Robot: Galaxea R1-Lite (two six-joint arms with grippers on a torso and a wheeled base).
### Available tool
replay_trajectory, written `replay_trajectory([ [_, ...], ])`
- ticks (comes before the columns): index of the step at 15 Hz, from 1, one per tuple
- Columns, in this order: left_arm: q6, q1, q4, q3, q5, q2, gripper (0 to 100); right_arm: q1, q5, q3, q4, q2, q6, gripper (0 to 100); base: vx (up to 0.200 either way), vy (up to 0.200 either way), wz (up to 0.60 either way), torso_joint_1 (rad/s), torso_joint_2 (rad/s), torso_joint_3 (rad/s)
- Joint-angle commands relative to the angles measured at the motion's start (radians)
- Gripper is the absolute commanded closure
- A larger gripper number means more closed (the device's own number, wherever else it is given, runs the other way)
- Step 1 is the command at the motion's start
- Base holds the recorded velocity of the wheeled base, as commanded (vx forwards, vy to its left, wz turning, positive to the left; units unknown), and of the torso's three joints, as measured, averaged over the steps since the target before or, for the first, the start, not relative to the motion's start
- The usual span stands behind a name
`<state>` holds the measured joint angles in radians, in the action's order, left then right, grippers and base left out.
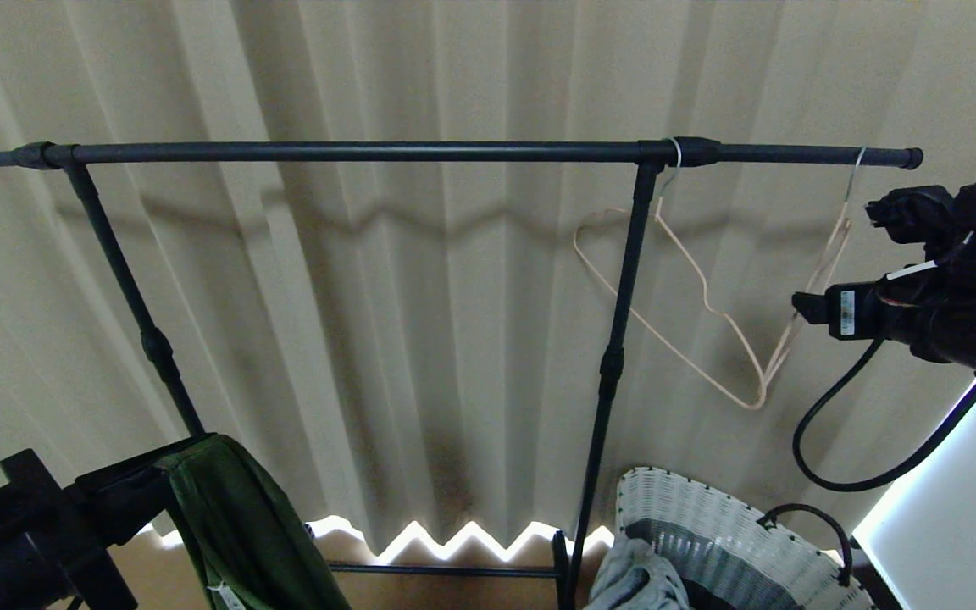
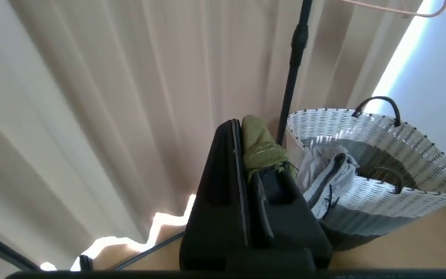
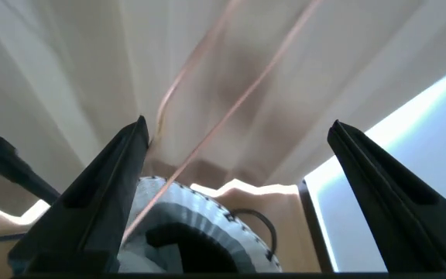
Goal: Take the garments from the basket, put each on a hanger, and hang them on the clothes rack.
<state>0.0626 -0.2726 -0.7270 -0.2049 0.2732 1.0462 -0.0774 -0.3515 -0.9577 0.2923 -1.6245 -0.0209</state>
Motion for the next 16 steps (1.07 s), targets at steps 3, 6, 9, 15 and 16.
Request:
replay_trajectory([
  [3,0.0,0.001,0.0,0.004,0.0,-0.02,100,0.034,0.0,0.027,-0.007,0.052,-0.001,0,0.0,0.0,0.0,0.0,0.0,0.0],
  [6,0.003,0.001,0.0,0.004,0.0,-0.02,100,0.064,-0.001,0.028,-0.009,0.055,-0.002,0,0.0,0.0,0.0,0.0,0.0,0.0],
  [9,0.003,0.001,0.0,0.005,0.0,-0.018,100,0.09,-0.003,0.019,-0.056,0.074,-0.004,0,0.0,0.0,0.0,0.0,0.0,0.0],
  [15,0.003,0.001,0.0,0.005,0.0,-0.02,100,0.051,-0.003,-0.115,-0.102,-0.034,-0.002,0,0.0,0.0,0.0,0.0,0.0,0.0],
  [16,0.003,0.001,0.0,0.005,0.0,-0.02,100,0.05,-0.004,-0.147,-0.134,-0.058,-0.001,0,0.0,0.0,0.0,0.0,0.0,0.0],
])
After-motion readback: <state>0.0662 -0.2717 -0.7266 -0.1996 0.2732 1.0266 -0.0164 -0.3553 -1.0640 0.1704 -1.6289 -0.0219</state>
